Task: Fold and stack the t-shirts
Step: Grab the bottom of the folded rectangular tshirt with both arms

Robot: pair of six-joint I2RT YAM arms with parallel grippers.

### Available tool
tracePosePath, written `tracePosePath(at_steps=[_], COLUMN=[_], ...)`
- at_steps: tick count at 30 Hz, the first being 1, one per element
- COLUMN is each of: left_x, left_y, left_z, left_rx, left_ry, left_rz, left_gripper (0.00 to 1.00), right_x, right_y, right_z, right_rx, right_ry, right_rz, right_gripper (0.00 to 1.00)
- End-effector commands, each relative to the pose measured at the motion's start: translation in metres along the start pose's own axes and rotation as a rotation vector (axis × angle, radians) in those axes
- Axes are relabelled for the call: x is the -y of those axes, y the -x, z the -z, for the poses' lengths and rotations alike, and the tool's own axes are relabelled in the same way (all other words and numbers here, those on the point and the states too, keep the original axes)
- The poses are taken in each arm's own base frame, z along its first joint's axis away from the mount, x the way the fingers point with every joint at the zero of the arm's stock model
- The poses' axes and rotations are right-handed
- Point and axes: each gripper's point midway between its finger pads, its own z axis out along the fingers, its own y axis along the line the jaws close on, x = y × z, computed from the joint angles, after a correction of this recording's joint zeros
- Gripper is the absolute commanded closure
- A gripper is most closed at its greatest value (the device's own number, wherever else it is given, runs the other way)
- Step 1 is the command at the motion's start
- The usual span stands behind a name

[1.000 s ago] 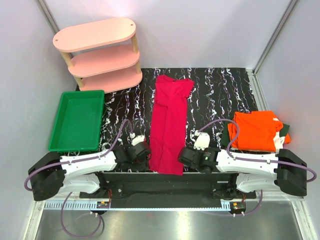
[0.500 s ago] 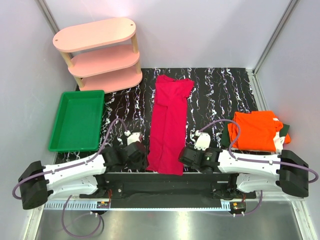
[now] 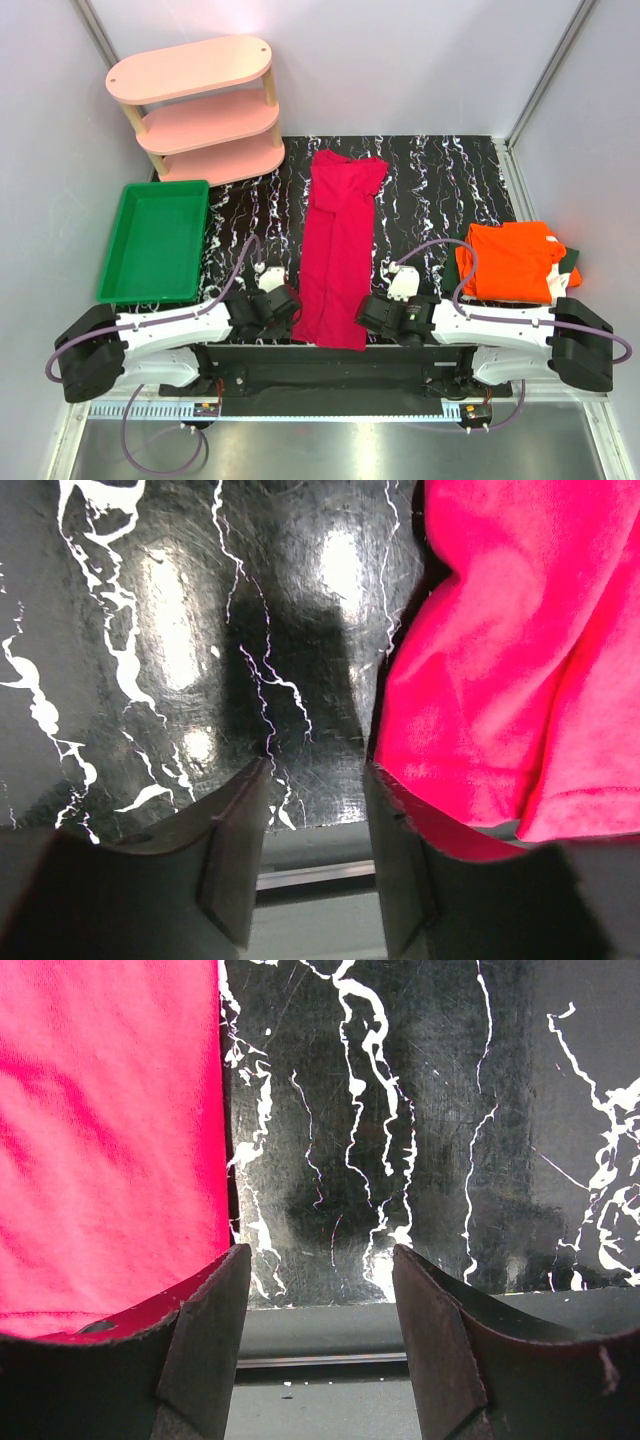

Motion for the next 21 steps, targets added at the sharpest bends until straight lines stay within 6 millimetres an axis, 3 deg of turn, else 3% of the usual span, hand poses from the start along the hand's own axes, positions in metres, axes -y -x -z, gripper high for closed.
tracePosePath(at_steps=[1,7,21], left_x=[0.016,0.025,0.029], left_y=[0.025,0.037,0.017], left_z=[0.017,0.028,-0.004], left_rx=[0.101,0.141,0.056], left_ry=[-0.077,-0.118,-0.05], left_rz=[0.031,0.022,-0.038], left_gripper=[0.51,0.49,0.49], right_x=[-0.012,-0.014,-0.012], right_y=[0.007,0.008,0.007], right_z=[0.005,0.004,0.003], right_rx=[0.02,0.023,0.025], right_ry=[0.028,0.024,0.025], right_rz=[-0.028,-0.021,-0.026], right_gripper=[0.34,0.34,0.34])
